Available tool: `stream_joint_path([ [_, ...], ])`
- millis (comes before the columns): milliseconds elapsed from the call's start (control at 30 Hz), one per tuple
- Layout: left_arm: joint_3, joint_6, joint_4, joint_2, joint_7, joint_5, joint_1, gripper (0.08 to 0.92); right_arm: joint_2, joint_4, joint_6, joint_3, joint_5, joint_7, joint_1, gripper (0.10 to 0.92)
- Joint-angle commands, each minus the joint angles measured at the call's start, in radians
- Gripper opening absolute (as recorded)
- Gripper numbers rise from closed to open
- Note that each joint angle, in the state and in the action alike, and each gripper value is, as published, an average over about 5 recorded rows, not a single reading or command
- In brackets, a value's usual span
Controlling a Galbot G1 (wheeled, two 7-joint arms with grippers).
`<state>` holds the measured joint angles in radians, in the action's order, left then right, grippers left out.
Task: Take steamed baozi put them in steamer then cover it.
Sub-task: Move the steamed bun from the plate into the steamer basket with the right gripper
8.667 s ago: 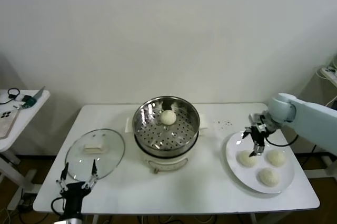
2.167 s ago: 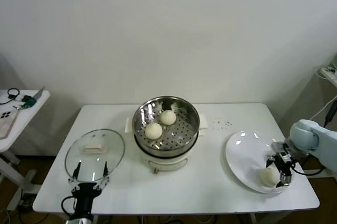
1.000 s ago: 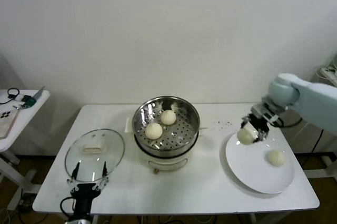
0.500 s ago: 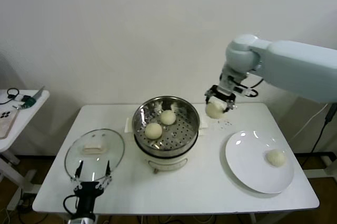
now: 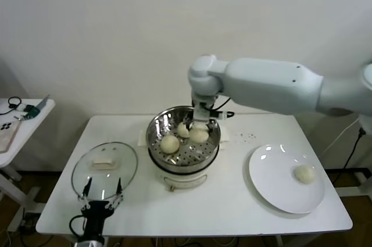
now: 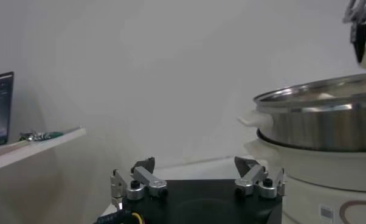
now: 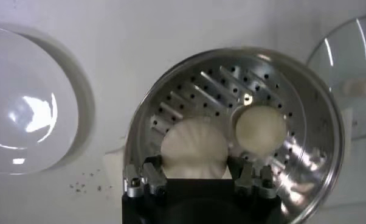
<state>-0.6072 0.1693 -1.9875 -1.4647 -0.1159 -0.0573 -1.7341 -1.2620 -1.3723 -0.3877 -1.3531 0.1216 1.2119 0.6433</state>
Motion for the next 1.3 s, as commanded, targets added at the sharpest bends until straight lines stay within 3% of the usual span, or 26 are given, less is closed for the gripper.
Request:
stream_joint_path([
  [33,0.0,-0.001,0.005,0.007,0.0,0.001,-0.003,0.823,-0.1,0.035,-0.044,0.012,0.057,0.002,-0.095,0.712],
  [833,-0.003,-0.005,0.023,0.009,-0.001,0.009,0.006,0.823,-0.086,0.077,-0.078,-0.018,0.021,0.017,-0.113,0.725],
  [1067,-0.001,-0.006,0.023,0.006,-0.001,0.007,0.007,0.823,-0.089,0.093,-0.083,-0.001,0.025,0.001,-0.118,0.809],
  [1300,-0.002,-0.005,0.021,0.004,-0.002,0.006,0.006,0.823,-0.082,0.103,-0.106,0.035,0.024,0.011,-0.095,0.822],
])
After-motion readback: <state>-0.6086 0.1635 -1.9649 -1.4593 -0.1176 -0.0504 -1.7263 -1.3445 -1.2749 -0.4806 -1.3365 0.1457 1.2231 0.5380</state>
